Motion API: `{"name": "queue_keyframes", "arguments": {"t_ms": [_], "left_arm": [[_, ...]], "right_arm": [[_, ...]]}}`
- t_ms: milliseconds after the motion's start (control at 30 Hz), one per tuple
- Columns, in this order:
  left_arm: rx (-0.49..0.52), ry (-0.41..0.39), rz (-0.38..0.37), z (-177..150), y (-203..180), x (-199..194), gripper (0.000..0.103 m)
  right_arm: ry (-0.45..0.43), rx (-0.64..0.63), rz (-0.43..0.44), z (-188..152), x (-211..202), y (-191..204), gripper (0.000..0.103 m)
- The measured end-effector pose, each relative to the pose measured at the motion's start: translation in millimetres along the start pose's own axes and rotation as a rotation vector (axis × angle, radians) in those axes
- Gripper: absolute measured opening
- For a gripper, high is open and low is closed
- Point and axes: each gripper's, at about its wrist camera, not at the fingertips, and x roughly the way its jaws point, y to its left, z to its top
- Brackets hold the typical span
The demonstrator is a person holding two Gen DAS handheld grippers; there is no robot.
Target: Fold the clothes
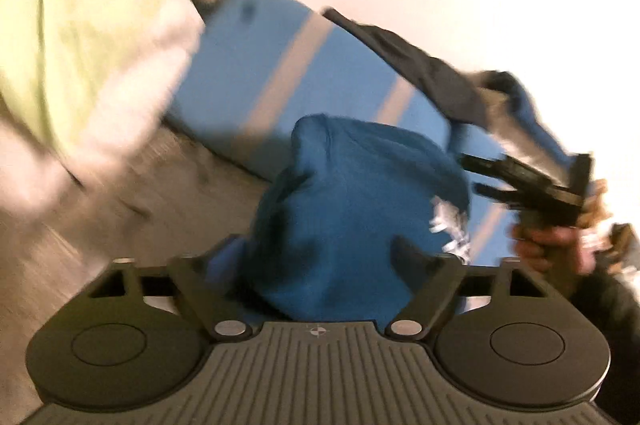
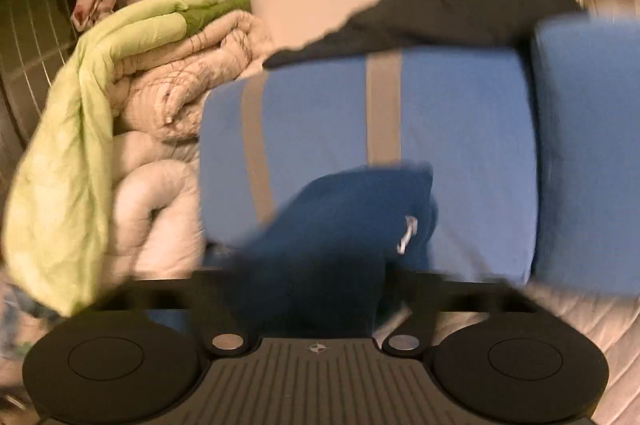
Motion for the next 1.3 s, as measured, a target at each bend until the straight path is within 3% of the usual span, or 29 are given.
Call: {"name": "queue_keyframes", "arguments": {"t_ms": [100, 300, 467, 933, 1300], "left_arm": [[0.069, 0.012, 0.057, -9, -3, -2, 0.083], [0.069, 0.077, 0.050, -44, -3, -3, 0.083], [0.101, 0.112, 0.037, -56, -11, -4, 0.083], [0.250, 0.093, 0.014, -73, -69, -19, 0.083], [0.210, 0.166, -0.043, -95, -78, -1, 0.082]], "right_arm": [[0.001, -0.094, -0.071, -18, -14, 12, 0.103], [0.068, -0.194, -0.099, -60, -53, 7, 0.103], [0.060, -0.187, -0.135, -70, -95, 3, 0.103], [0.052, -0.237, -0.221, -96, -200, -18, 0.103], [0.090, -0.192, -0.293, -125, -264, -63, 0.103]]}}
